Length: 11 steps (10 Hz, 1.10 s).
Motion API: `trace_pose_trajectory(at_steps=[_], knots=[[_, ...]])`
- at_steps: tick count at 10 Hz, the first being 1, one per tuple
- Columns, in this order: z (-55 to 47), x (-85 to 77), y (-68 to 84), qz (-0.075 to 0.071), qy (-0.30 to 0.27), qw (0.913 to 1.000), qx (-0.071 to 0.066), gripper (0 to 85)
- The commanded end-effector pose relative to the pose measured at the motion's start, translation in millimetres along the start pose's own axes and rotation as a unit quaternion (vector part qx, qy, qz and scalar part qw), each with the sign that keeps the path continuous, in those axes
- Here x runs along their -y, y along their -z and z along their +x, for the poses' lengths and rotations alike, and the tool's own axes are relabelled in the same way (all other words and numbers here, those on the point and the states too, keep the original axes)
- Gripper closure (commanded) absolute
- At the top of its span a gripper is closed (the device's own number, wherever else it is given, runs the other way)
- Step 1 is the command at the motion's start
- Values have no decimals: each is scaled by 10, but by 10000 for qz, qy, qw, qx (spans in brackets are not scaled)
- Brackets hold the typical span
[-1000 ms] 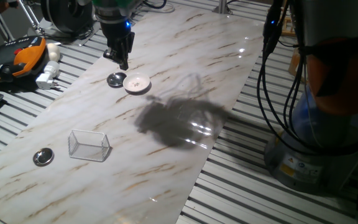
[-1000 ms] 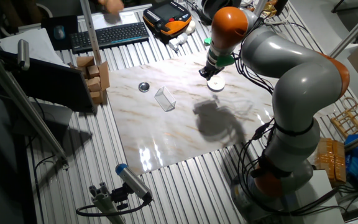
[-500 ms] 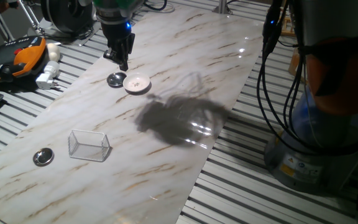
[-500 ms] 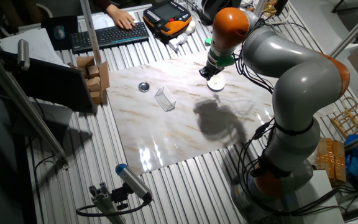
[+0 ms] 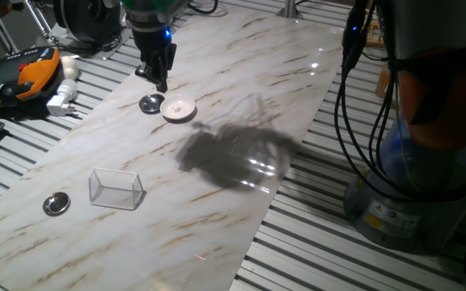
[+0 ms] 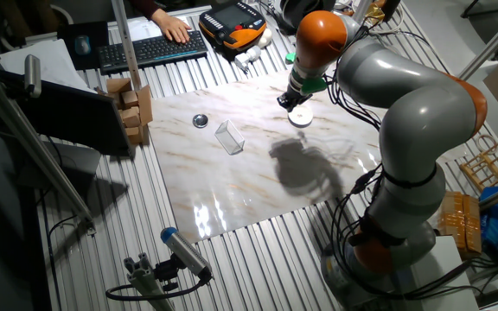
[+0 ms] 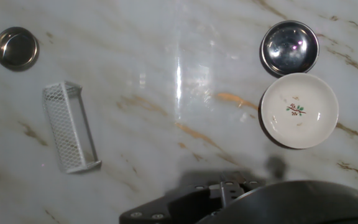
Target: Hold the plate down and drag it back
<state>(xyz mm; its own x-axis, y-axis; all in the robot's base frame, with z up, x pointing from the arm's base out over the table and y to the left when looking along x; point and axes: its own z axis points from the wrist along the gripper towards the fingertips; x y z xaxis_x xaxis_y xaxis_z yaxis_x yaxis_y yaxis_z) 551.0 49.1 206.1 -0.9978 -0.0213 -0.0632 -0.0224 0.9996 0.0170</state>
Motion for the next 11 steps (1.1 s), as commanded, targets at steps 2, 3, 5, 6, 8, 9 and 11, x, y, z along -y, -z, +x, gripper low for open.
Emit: trace_pose_trajectory(at_steps=[2, 3, 5, 6, 8, 9, 11], knots=[[-1, 8, -2, 7, -9, 10000, 10, 850], [1, 11, -4, 15, -8, 10000, 25, 850], [2, 17, -11, 15, -8, 10000, 40, 850], [4, 11, -8, -16, -41, 10000, 33, 850], [-9, 16, -42, 29, -38, 10000, -37, 850], [12, -14, -63, 45, -76, 10000, -6, 850], [26, -43, -84, 168, -83, 9998, 46, 850]])
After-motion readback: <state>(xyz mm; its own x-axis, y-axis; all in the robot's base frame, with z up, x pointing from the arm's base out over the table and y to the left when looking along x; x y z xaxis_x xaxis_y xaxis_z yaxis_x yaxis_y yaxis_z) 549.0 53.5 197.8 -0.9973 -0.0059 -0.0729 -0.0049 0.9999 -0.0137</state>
